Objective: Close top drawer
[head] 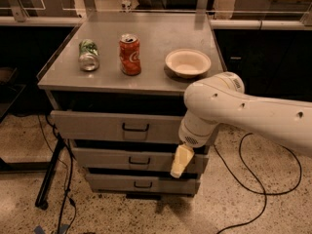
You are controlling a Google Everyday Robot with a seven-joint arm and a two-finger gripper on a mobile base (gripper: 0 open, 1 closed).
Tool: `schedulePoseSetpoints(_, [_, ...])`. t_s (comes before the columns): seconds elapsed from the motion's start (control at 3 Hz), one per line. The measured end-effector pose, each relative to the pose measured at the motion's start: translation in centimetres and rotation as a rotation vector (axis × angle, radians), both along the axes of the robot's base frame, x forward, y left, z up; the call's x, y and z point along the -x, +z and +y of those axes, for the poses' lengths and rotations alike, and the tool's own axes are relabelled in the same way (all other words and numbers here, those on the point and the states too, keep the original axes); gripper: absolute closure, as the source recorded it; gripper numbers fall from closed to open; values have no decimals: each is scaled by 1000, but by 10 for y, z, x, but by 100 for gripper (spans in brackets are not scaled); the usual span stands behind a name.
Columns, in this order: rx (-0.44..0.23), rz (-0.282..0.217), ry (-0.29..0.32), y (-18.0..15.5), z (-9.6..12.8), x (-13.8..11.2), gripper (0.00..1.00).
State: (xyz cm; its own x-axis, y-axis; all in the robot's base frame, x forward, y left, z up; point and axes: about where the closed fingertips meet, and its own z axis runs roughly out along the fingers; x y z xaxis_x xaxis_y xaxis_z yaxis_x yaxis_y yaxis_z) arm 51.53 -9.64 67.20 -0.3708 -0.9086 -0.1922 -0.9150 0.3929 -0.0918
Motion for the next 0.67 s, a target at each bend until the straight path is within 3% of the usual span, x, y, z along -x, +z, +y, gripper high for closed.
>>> schedulePoseSetpoints(0.33, [0,0,0,0,0,0,0])
schedulePoseSetpoints(0.67, [0,0,0,0,0,0,18])
